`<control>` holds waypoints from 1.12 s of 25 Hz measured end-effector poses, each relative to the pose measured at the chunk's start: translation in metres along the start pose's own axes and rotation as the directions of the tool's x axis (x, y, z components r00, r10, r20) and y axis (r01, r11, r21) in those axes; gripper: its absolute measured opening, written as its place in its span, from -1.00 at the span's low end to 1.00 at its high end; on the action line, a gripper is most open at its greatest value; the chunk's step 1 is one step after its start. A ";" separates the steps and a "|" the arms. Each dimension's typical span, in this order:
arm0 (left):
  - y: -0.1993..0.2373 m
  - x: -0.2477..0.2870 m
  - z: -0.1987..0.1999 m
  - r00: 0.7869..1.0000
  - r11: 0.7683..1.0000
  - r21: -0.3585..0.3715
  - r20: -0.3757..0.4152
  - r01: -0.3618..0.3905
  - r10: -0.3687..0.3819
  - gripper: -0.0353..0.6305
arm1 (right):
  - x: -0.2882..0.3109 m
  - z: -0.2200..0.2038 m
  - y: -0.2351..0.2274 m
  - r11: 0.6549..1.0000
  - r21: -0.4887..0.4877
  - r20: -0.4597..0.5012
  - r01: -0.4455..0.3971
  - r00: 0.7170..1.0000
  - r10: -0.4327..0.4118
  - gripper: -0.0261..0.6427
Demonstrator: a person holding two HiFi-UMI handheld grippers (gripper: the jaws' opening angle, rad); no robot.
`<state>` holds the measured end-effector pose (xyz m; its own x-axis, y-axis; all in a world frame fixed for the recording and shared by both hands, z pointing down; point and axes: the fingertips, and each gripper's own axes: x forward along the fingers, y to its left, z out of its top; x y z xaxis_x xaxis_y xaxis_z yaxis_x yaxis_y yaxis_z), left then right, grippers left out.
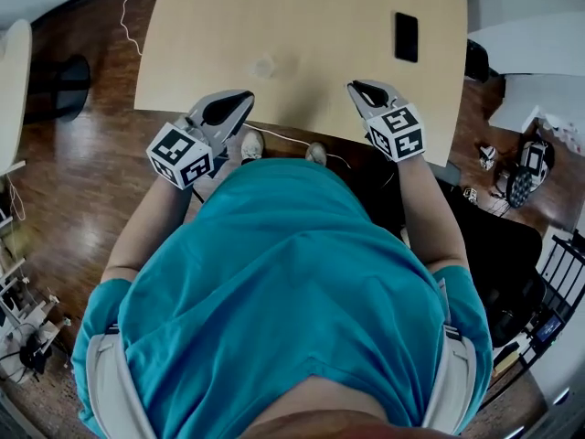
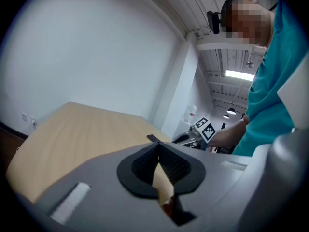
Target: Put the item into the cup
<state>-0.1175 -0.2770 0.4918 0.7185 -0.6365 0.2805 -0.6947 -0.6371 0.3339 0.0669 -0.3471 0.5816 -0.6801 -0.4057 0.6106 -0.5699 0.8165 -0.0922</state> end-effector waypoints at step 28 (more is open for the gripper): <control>0.068 -0.092 -0.027 0.988 0.990 -0.068 0.088 -0.122 0.128 -0.88 | 0.153 0.091 0.111 0.918 -0.335 -0.164 -0.212 0.973 0.165 -0.83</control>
<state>-0.2298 -0.2501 0.5133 0.6178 -0.7485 0.2411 -0.7735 -0.5232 0.3579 -0.1423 -0.3555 0.5929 -0.6799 -0.1930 0.7075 -0.2246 0.9732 0.0497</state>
